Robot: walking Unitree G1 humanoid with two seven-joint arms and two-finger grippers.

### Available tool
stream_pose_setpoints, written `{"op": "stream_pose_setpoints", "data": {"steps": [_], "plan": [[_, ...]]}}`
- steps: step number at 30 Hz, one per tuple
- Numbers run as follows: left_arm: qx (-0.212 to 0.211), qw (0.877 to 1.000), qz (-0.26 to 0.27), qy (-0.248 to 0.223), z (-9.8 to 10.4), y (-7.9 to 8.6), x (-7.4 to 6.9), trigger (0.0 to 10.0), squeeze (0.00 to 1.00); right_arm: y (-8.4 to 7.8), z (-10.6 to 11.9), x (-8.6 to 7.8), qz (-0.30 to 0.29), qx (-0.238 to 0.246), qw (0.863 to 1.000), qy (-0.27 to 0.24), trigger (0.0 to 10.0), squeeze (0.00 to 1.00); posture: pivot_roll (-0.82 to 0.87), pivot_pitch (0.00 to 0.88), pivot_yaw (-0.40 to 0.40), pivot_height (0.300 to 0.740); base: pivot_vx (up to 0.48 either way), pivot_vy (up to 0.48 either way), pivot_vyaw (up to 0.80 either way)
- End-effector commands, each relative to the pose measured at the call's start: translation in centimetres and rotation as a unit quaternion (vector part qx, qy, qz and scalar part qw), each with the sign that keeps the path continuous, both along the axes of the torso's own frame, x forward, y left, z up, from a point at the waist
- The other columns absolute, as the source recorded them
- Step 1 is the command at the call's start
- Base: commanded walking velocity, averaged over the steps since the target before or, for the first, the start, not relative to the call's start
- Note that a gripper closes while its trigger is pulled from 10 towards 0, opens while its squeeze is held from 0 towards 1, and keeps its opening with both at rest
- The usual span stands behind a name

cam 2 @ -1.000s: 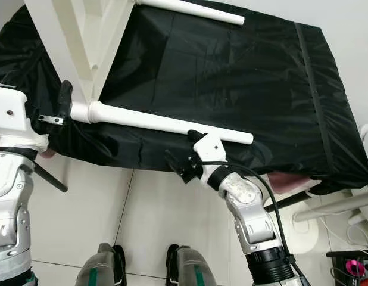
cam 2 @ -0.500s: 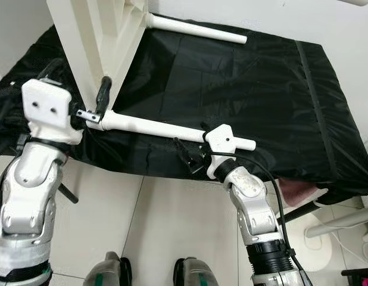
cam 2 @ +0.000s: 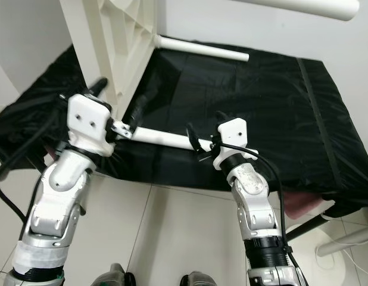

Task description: Building children table

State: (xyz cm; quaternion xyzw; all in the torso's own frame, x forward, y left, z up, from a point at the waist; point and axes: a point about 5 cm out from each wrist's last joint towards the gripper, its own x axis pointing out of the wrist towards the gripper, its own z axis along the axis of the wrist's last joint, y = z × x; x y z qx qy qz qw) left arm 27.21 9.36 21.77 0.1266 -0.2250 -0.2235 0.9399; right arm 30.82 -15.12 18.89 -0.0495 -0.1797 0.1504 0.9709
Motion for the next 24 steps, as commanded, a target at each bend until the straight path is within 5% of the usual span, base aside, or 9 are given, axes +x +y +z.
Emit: {"op": "stream_pose_setpoints", "data": {"steps": [1, 3, 4, 5, 16, 17, 18, 19, 24], "plan": [[0.007, 1.0, -0.017, 0.015, -0.9, -0.4, 0.0, 10.0, 0.0, -0.5, 0.3, 0.3, -0.019, 0.01, 1.0, -0.011, 10.0, 0.0, -0.03, 0.012, 0.011, 0.74, 0.0, 0.0, 0.0], [-0.005, 0.999, -0.023, 0.028, -1.1, -0.5, 0.1, 10.0, 0.16, -0.7, 0.5, 0.3, -0.026, 0.012, 0.999, -0.015, 10.0, 0.0, -0.03, 0.004, 0.022, 0.74, 0.0, 0.0, 0.0], [-0.025, 0.998, -0.036, 0.044, -1.3, -0.5, 0.2, 10.0, 1.0, -0.8, 0.6, 0.4, -0.027, 0.019, 0.999, -0.02, 10.0, 0.7, -0.04, 0.0, 0.032, 0.74, 0.0, 0.0, 0.0], [-0.041, 0.997, -0.045, 0.056, -1.4, -0.5, 0.3, 10.0, 1.0, -0.9, 0.7, 0.4, -0.029, 0.026, 0.999, -0.025, 10.0, 1.0, -0.04, 0.0, 0.032, 0.74, 0.0, 0.0, 0.0], [-0.063, 0.992, -0.032, 0.108, -2.3, -1.3, 1.5, 10.0, 1.0, -0.9, 0.8, 0.4, -0.059, 0.044, 0.996, -0.047, 10.0, 1.0, -0.07, 0.0, 0.104, 0.74, 0.0, 0.0, 0.0], [-0.075, 0.99, -0.028, 0.113, -2.1, -1.1, 1.9, 10.0, 0.0, -0.7, 0.7, 0.4, -0.059, 0.044, 0.996, -0.047, 10.0, 0.77, -0.08, 0.0, 0.128, 0.74, 0.0, 0.0, 0.0], [-0.075, 0.99, -0.028, 0.113, -2.1, -1.1, 1.9, 10.0, 0.0, -0.7, 0.7, 0.4, -0.059, 0.044, 0.996, -0.047, 10.0, 0.77, -0.08, 0.0, 0.128, 0.74, 0.0, 0.0, 0.0], [-0.085, 0.989, -0.024, 0.116, -1.8, -1.0, 2.2, 10.0, 0.0, -0.4, 0.5, 0.3, -0.054, 0.048, 0.996, -0.044, 10.0, 0.0, -0.09, 0.0, 0.136, 0.74, 0.0, 0.0, 0.0], [-0.087, 0.99, -0.02, 0.112, -1.4, -0.6, 2.7, 10.0, 0.0, 0.1, 0.1, 0.2, -0.053, 0.052, 0.996, -0.04, 10.0, 0.0, -0.09, 0.0, 0.129, 0.74, 0.0, 0.0, 0.0]]}}
